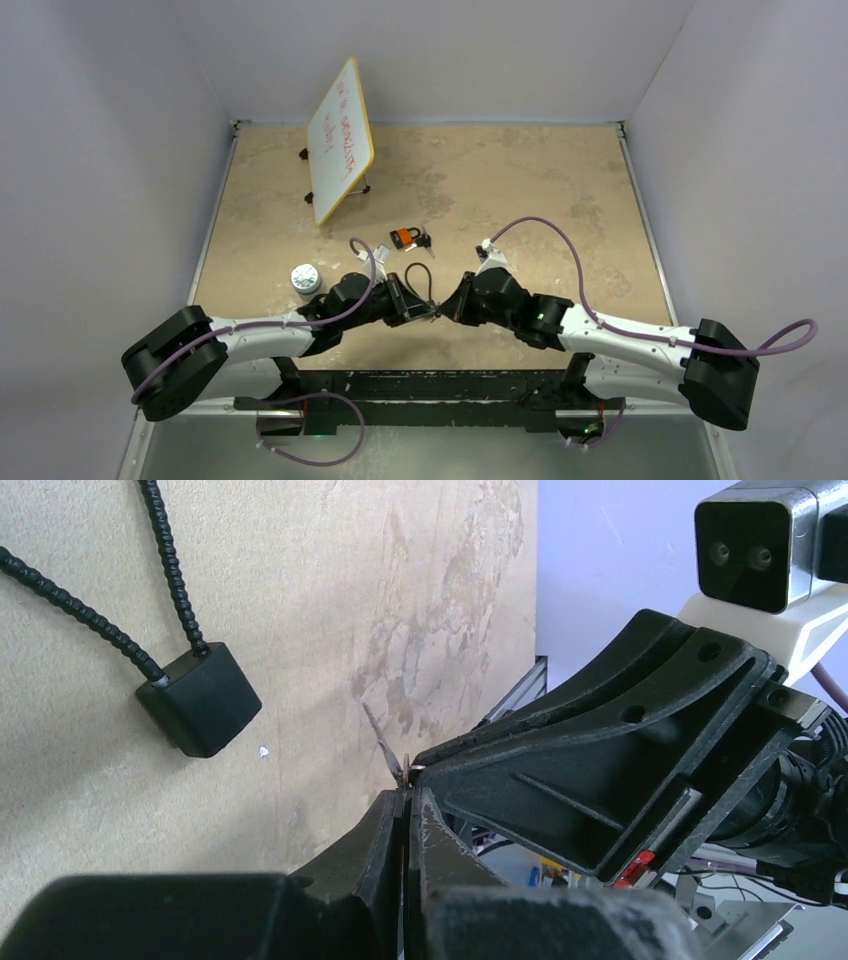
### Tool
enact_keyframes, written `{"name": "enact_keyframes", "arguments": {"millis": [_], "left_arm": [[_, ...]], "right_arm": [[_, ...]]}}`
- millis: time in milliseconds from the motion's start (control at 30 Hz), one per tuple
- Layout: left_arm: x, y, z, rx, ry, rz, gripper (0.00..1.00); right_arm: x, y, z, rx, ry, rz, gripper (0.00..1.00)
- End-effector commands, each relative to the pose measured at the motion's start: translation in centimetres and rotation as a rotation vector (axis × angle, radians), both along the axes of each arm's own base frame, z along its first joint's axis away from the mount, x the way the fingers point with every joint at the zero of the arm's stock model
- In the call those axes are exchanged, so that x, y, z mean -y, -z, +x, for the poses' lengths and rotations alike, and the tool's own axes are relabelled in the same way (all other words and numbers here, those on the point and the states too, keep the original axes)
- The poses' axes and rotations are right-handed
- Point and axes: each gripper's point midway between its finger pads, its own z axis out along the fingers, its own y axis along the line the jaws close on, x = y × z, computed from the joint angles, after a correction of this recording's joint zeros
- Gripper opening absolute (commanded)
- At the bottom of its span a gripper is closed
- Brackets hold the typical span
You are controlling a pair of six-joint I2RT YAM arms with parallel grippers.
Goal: Unlock with the key
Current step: Adjust the key.
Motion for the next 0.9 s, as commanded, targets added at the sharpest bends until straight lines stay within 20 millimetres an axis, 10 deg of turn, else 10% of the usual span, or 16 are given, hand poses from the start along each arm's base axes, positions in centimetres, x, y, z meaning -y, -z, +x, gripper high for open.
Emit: {"name": "enact_keyframes", "arguments": {"millis": [0, 200, 433, 867], "left_arm": [[0.1, -0.8, 0.1, 0.061, 0.02, 0.008, 0.0], [0.2, -1.2, 0.4, 0.209, 0.206, 0.167, 0.0], [1.2, -2.1, -1.2, 0.326, 0.505, 0.206, 0.0], [1.2, -6.5, -3.2, 0.545, 0.756, 0.175, 0.0]], "right_arm": [[0.2, -0.4, 0.1, 0.04, -0.017, 0.009, 0.23], [1.5, -2.5, -0.7, 0.244, -0.146, 0.093, 0.6], [1.0, -7.2, -1.9, 0.398, -0.338, 0.28, 0.63], [0.4, -8.1, -5.0, 0.481, -0.701, 0.416, 0.53]]}}
